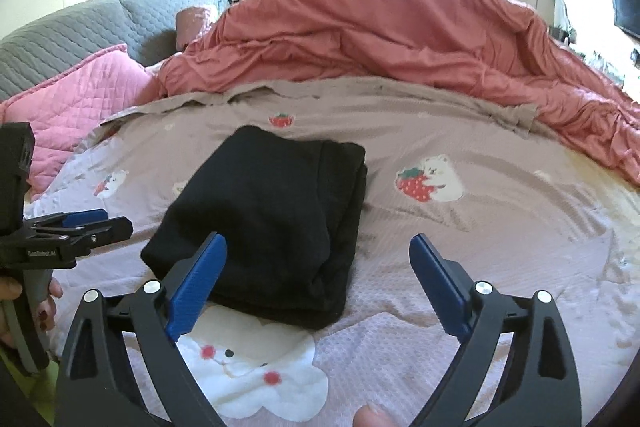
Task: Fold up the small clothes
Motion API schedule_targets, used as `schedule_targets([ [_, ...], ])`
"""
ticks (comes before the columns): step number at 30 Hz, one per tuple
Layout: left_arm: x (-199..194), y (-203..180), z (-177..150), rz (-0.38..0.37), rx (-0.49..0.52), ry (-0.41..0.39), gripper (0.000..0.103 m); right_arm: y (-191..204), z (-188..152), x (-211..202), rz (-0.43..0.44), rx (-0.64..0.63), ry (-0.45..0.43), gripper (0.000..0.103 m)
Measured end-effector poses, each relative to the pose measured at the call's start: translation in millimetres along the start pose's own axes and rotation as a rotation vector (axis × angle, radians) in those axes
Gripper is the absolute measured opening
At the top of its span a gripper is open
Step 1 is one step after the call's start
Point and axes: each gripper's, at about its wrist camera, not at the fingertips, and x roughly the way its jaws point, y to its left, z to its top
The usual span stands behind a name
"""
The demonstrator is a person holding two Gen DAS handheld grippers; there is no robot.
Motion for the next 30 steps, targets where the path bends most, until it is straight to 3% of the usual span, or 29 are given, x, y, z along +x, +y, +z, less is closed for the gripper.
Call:
schedule_targets([
  [11, -41.2, -9.8, -18.9, 0.037, 0.027, -0.049, 0.093, 10.0, -18.2, -36.0, -0.042, 0.012, -0.035, 0.098],
  [23, -52.9, -8.7, -62.3, 0.044, 0.002, -0.011, 0.093, 21.5, -64.0, -29.9, -0.101, 0.038, 0.102, 0.098],
  [30, -47.9, -3.1, -73.6, 0.065, -0.02, 0.013, 0.093, 22.5, -65.4, -27.5, -0.096, 0.044, 0.11, 0.098],
])
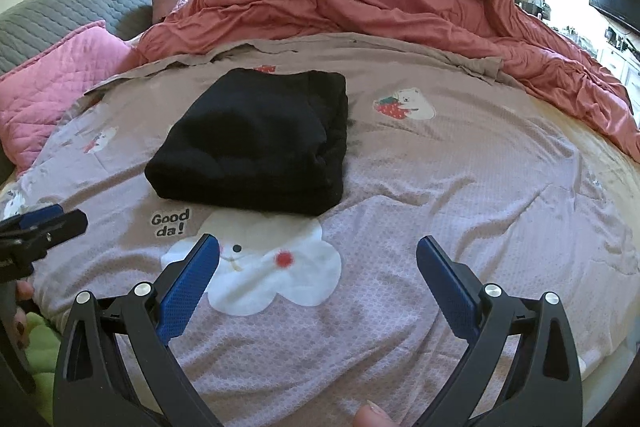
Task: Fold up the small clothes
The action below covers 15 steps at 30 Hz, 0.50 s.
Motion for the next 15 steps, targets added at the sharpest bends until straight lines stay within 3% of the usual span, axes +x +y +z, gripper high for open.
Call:
schedule_targets([
  [15, -5.2, 3.0, 0.6, 0.023, -0.002, -0.005, 0.093, 4.2, -0.8, 0.7, 0.015, -0.005, 0.002, 0.098],
])
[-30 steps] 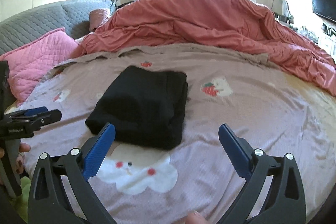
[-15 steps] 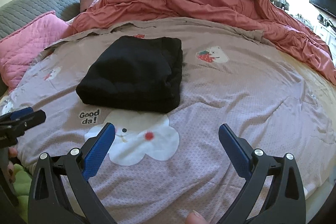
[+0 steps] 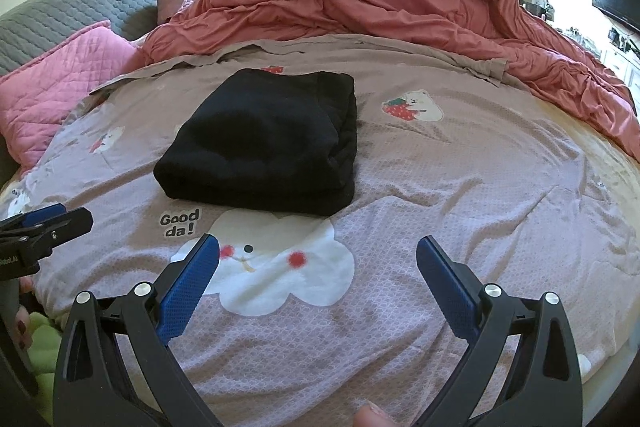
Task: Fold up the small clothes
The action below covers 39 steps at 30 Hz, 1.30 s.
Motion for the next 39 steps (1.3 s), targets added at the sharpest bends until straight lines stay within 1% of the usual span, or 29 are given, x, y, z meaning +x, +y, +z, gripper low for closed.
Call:
schedule_targets([
  [8, -2.7, -1.2, -0.2, 0.027, 0.006, -0.006, 0.093, 1.6, -1.1, -1.0, 0.001, -0.003, 0.002, 0.098],
  [19, -3.0, -1.2, -1.2, 0.038, 0.007, -0.001, 0.093, 2.9, -1.8, -1.3, 0.001, -0.004, 0.0, 0.098],
  [39, -4.5, -0.7, -1.2, 0.03, -0.001, -0.004, 0.093, 5.6, -2.1, -1.9, 0.002, -0.008, 0.0, 0.098],
])
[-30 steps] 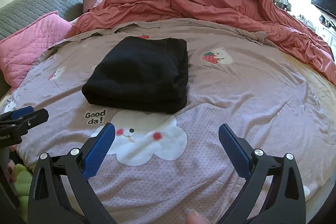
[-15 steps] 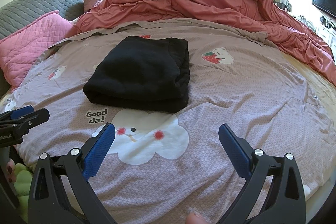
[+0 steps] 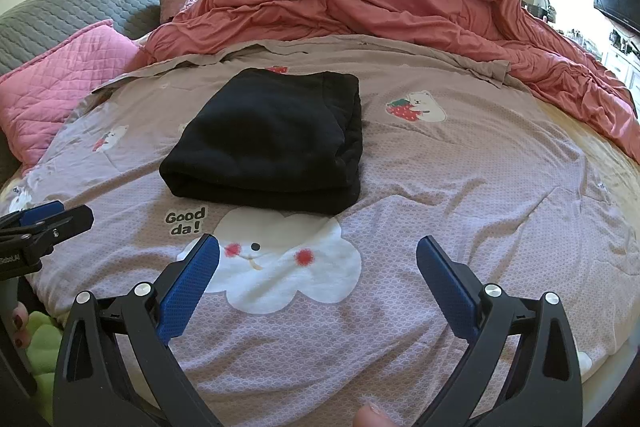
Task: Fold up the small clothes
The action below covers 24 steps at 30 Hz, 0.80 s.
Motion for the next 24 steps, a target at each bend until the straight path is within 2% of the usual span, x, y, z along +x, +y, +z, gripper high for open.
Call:
schedule_targets([
  [24, 1.8, -0.4, -2.2, 0.008, -0.003, 0.018, 0.093, -2.9, -1.2, 0.7, -0.006, 0.005, 0.009, 0.098],
])
